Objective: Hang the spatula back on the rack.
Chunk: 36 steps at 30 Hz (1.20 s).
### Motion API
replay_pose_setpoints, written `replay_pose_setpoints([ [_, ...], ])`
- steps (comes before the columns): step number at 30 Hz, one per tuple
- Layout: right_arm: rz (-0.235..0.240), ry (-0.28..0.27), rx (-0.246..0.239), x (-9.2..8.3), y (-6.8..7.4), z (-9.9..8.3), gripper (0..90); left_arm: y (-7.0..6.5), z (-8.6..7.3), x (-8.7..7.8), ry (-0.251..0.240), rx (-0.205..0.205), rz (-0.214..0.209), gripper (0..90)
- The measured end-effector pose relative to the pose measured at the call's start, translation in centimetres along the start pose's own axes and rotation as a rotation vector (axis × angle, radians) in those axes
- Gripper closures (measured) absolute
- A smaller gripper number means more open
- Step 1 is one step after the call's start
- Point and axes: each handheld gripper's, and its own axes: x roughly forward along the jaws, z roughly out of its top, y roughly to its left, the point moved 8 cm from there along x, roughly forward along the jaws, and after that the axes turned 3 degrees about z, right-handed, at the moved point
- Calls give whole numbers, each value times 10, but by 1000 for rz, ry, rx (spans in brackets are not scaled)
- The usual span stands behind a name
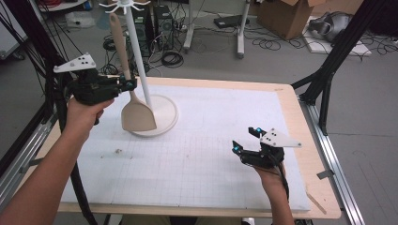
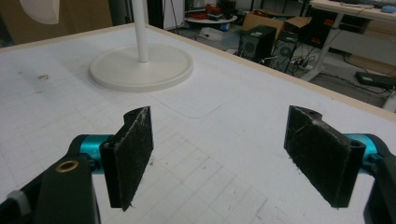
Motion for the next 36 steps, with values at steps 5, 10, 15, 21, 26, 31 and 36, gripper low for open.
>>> replay_pose_setpoints([
  [5,0,-1,0,-1,0,0,233,3,5,11,32,-2,14,782],
  [10,1,1,8,-4,-1,-1,233,7,2,19,63,-20,36,782],
  [15,-2,-6,6,-6,-2,-2,233,14,0,22,69,-40,50,781],
  [21,7,0,7,-5,-1,-3,234,18,-5,28,106,-41,71,782],
  [26,9,2,7,-3,1,-3,233,24,-8,31,106,-54,81,780],
  [31,16,7,3,-1,3,-5,233,25,-13,28,32,-112,79,524],
  [36,17,21,16,0,3,-12,233,24,-47,9,-50,-90,73,337],
])
